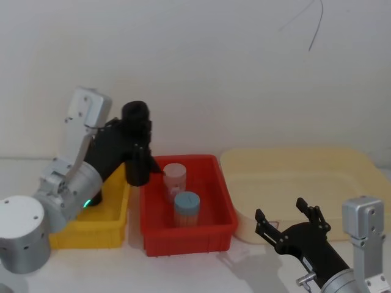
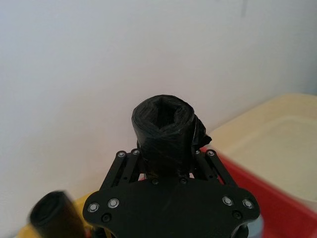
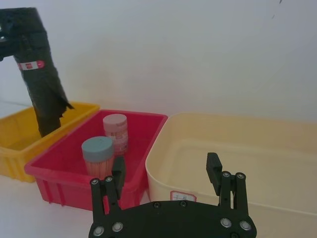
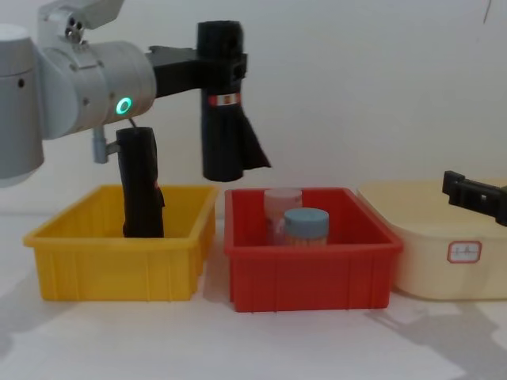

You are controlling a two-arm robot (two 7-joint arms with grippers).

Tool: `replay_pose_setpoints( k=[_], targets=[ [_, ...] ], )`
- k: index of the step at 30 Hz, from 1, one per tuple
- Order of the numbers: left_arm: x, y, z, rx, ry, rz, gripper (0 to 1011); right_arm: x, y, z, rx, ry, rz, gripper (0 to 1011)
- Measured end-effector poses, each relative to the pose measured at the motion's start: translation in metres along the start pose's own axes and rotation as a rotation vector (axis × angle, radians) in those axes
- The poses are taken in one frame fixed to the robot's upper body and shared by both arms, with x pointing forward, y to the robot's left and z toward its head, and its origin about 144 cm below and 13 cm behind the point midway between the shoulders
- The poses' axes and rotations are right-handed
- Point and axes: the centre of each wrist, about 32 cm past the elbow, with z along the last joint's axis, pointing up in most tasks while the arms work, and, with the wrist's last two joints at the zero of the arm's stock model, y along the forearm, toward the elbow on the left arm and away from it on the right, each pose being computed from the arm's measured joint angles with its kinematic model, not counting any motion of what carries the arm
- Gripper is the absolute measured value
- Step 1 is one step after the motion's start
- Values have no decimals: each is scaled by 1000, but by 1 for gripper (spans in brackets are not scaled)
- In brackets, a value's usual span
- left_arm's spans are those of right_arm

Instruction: Pick up the garbage bag with the one hand and transfer it to the other hand.

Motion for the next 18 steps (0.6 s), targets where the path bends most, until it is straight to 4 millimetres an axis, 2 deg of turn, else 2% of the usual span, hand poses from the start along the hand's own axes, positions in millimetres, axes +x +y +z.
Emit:
replay_pose_setpoints(
  k=[18],
  targets=[
    [-28,-26,5,-18,78,-279,371,0,0,0,0,0,0,1000]
  ],
)
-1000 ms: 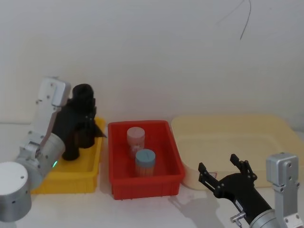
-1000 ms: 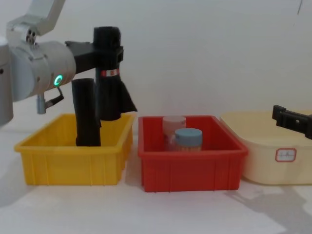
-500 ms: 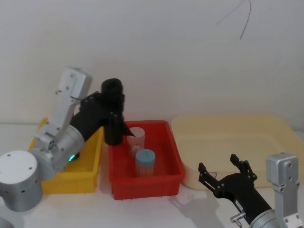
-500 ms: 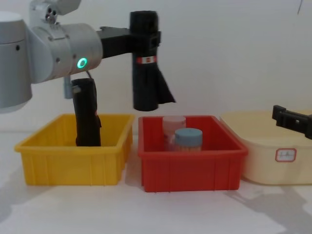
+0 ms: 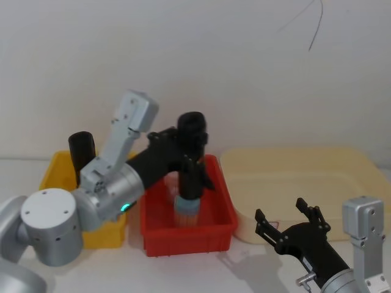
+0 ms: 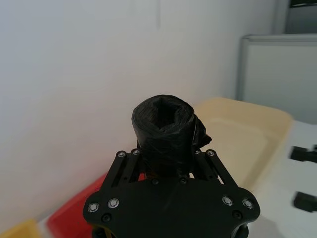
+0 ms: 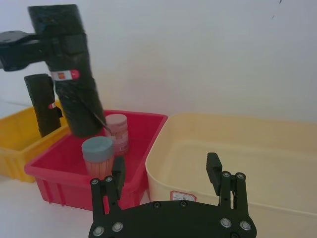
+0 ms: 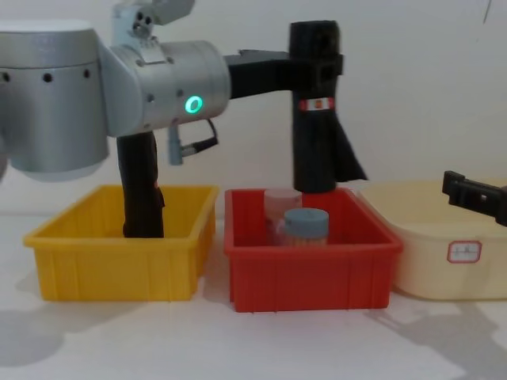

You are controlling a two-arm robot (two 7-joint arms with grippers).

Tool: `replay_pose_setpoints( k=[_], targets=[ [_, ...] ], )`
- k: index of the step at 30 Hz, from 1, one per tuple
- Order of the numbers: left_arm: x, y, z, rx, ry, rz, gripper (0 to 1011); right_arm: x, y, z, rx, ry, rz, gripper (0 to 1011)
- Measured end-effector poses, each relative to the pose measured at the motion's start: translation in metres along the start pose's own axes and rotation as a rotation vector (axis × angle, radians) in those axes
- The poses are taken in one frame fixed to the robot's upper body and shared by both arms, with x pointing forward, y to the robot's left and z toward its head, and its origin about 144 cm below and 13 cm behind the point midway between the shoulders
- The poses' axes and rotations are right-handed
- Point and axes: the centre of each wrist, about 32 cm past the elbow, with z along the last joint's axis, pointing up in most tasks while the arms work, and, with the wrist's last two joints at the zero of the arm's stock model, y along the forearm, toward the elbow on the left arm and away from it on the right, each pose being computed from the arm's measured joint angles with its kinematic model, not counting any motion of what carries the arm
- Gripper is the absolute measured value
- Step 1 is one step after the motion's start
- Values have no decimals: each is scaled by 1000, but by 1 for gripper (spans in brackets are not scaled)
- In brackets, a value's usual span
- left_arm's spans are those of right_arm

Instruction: Pick up the garbage bag with the one hand and transfer it to the other hand.

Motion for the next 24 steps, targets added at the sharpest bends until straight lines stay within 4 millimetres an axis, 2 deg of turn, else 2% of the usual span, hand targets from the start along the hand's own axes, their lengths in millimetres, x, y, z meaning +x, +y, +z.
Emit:
replay_pose_setpoints(
  k=[9,24],
  targets=[
    [-9,-17,-8,0,46,-104,371,0,0,0,0,0,0,1000],
    [-16,-28,-14,1,76,-169,371,-3,5,6,11,-20,85,1000]
  ],
)
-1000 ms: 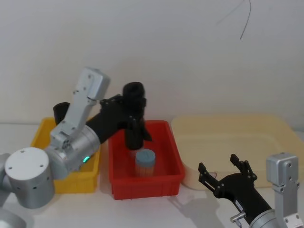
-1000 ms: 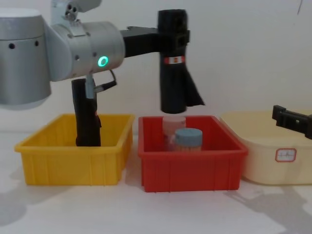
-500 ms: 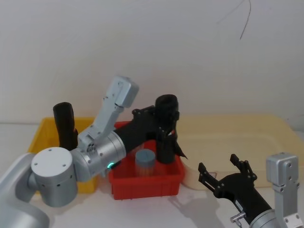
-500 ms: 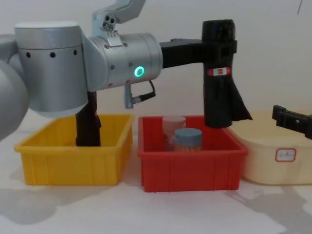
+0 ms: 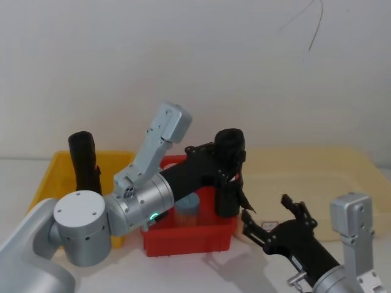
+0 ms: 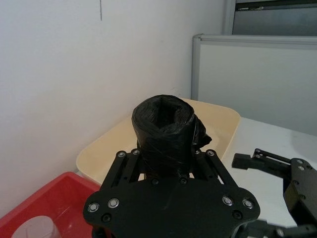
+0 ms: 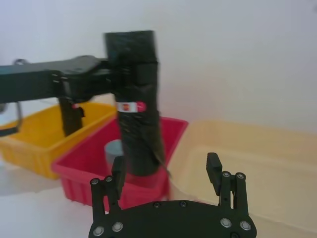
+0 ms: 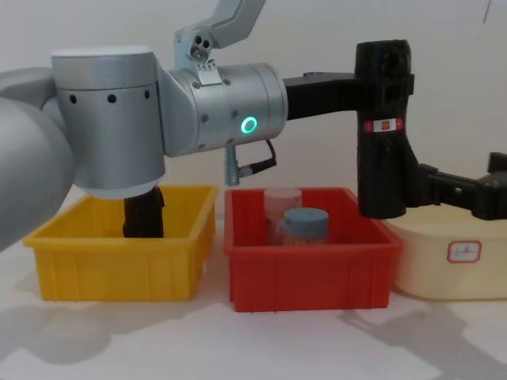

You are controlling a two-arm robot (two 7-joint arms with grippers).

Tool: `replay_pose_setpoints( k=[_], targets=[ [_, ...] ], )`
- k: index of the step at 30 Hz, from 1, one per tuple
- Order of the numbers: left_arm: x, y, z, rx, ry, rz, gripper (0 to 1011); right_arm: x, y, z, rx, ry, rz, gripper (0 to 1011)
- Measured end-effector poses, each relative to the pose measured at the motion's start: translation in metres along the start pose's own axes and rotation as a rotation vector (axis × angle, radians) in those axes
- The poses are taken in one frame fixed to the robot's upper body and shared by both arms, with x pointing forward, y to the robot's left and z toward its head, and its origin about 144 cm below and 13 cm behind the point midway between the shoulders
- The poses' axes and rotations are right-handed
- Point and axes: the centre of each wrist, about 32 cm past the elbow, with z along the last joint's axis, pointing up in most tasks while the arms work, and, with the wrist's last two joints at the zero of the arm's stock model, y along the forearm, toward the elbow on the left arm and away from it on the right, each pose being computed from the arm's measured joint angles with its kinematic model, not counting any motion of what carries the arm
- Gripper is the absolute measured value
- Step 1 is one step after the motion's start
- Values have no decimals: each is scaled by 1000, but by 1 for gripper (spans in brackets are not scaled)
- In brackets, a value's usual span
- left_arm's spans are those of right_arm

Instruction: Pick up the garbage bag with the one hand and transfer it to the other hand.

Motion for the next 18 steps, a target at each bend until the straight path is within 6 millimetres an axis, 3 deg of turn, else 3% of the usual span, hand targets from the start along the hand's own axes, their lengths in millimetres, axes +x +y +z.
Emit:
replay_pose_setpoints(
  k=[18],
  targets=[
    [-1,-4,-2,1,10,-21,371,-9,18,11,2,-42,143,1000]
  ],
)
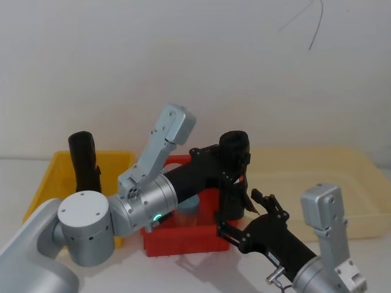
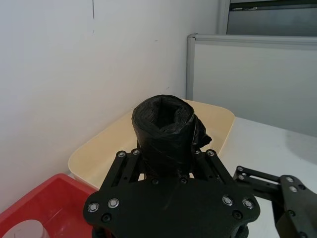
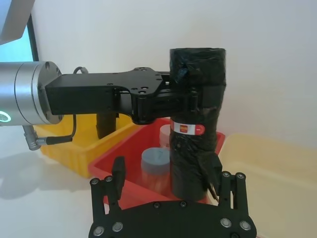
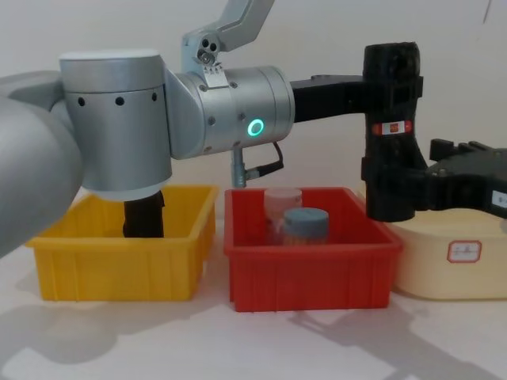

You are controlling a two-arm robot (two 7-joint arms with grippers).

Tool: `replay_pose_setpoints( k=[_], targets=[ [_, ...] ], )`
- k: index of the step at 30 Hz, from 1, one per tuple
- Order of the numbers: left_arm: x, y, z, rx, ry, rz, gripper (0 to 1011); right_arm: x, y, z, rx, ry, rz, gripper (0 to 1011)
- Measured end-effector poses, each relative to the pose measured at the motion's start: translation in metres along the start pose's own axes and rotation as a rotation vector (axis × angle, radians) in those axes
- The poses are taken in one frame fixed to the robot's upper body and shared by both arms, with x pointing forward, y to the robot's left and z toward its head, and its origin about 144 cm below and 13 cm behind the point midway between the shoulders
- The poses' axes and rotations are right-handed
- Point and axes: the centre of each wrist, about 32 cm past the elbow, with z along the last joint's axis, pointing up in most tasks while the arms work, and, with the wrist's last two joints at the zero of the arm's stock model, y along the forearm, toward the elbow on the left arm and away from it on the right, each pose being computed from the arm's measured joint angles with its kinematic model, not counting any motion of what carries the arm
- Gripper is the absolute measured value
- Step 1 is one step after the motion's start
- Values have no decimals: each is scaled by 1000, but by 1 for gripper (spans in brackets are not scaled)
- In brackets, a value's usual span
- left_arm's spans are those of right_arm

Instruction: Pick up the garbage bag with the one hand and transfer it to the other hand.

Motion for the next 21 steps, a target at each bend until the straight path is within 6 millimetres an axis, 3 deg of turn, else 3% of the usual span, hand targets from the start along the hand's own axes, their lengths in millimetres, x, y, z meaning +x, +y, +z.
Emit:
replay_pose_setpoints(
  k=[21],
  targets=[
    [0,-1,0,0,2,-6,371,12,18,-1,14,-3,-26,1000]
  ],
)
